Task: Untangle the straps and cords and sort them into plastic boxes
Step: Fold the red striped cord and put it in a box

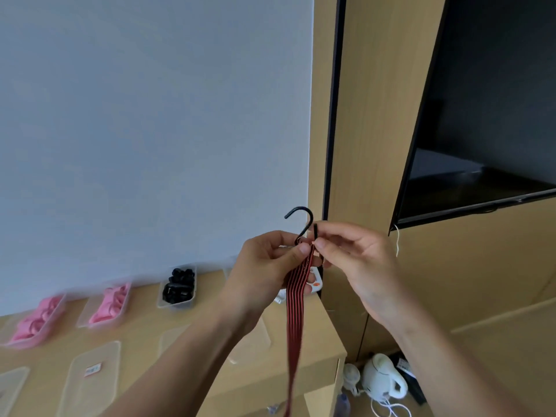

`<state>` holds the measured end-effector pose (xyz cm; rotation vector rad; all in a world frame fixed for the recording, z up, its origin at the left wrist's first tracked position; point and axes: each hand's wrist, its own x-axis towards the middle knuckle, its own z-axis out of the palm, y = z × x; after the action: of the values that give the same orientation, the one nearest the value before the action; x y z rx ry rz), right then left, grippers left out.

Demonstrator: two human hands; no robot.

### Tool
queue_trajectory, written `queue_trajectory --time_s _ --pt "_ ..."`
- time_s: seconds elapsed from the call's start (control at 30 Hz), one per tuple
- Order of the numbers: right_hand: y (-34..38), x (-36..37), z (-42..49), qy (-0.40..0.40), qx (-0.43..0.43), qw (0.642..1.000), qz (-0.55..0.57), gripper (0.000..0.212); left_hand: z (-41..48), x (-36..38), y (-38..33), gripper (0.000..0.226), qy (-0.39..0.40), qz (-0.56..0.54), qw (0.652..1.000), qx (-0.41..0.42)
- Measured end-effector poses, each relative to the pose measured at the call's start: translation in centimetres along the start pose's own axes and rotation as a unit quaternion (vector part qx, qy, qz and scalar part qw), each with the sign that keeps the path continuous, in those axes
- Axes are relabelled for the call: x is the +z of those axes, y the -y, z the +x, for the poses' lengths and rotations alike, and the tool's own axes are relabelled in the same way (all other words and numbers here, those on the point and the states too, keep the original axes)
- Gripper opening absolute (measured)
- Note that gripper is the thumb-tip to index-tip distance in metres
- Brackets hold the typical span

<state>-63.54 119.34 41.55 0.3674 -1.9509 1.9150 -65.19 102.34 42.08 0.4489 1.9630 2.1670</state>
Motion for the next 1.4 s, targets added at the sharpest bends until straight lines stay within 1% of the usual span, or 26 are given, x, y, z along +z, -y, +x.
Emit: queue_trajectory --time_s 0.07,0.13,0.2,0.23,0.27,0.37,0.4,0.47,0.53,0.6,0.63,0.7,0.77,0.8,0.87,0.93,1.0,1.07,1.13,1.2,1.3,1.4 --pt "0.0 0.3 0.3 0.008 -0.062 0.996 -0.061 0.026 -0.2 -0.7 -0.1 0.021 0.013 -0.032 0.999 -0.005" --pt "-0.2 0.7 0.6 0.009 -0.130 0.985 -0.110 0.023 -0.4 -1.3 -0.3 0.029 0.033 -0.109 0.993 -0.025" --pt "-0.4 1.0 1.0 0.011 -0.182 0.973 -0.144 0.021 -0.4 -2.1 -0.5 0.035 0.045 -0.196 0.978 -0.046" --pt "-0.5 1.3 1.2 0.014 -0.204 0.966 -0.160 0.022 -0.5 -2.4 -0.7 0.037 0.050 -0.220 0.973 -0.050" --pt "-0.5 1.5 1.3 0.017 -0.221 0.959 -0.176 0.023 -0.6 -2.8 -0.8 0.040 0.055 -0.220 0.973 -0.050" --pt "-0.1 2.1 1.7 0.022 -0.257 0.940 -0.223 0.023 -0.8 -3.6 -1.4 0.044 0.061 -0.150 0.987 -0.019" --pt "0.0 2.2 1.9 0.022 -0.261 0.936 -0.233 0.022 -0.8 -3.9 -1.5 0.048 0.059 -0.132 0.990 -0.007" --pt "0.3 2.6 2.4 0.017 -0.246 0.939 -0.241 0.025 -0.7 -4.1 -1.7 0.061 0.042 -0.107 0.993 0.004" --pt "0.8 3.0 2.6 0.023 -0.208 0.953 -0.218 0.032 -0.6 -4.3 -1.8 0.067 0.016 -0.060 0.998 0.018" --pt "1.4 3.6 2.6 0.059 -0.140 0.975 -0.164 0.033 -0.6 -4.4 -1.9 0.071 0.000 -0.007 0.999 0.033" --pt "1.6 3.9 2.6 0.074 -0.102 0.980 -0.154 0.033 -0.5 -4.5 -2.0 0.072 -0.005 0.013 0.999 0.040" --pt "1.8 4.3 2.9 0.087 -0.056 0.974 -0.202 0.036 -0.4 -4.6 -2.0 0.073 -0.007 0.037 0.998 0.047" --pt "2.0 4.7 3.5 0.105 -0.044 0.964 -0.242 0.023 -0.3 -4.9 -2.0 0.072 -0.014 0.051 0.997 0.049" --pt "2.3 4.9 3.7 0.112 -0.038 0.965 -0.235 0.018 -0.2 -5.0 -2.0 0.070 -0.018 0.052 0.997 0.049" --pt "2.6 5.0 4.1 0.105 -0.040 0.970 -0.213 0.018 -0.2 -5.1 -2.0 0.059 -0.022 0.032 0.998 0.045" --pt "2.9 5.0 4.4 0.082 -0.063 0.973 -0.208 0.019 -0.3 -5.3 -2.0 0.041 -0.017 0.019 0.999 0.029" --pt "3.1 5.0 4.6 0.053 -0.085 0.975 -0.200 0.019 -0.5 -5.4 -1.6 0.022 0.004 0.039 0.999 0.002" --pt "3.3 5.1 4.8 0.021 -0.106 0.974 -0.198 0.020 -0.7 -5.3 -0.9 0.017 0.017 0.048 0.998 -0.027" --pt "3.4 5.4 4.6 -0.003 -0.141 0.969 -0.206 0.022 -0.7 -5.4 -0.5 0.019 0.015 0.029 0.998 -0.049" --pt "3.2 5.7 4.2 -0.020 -0.196 0.953 -0.230 0.021 -0.7 -5.5 -0.3 0.023 0.019 -0.007 0.998 -0.061" --pt "2.2 6.2 3.5 -0.053 -0.300 0.905 -0.296 0.019 -0.3 -5.8 -0.3 0.030 0.029 -0.064 0.996 -0.052" --pt "0.7 6.4 2.7 -0.057 -0.372 0.872 -0.312 0.022 0.0 -6.0 -0.5 0.044 0.032 -0.104 0.993 -0.042"
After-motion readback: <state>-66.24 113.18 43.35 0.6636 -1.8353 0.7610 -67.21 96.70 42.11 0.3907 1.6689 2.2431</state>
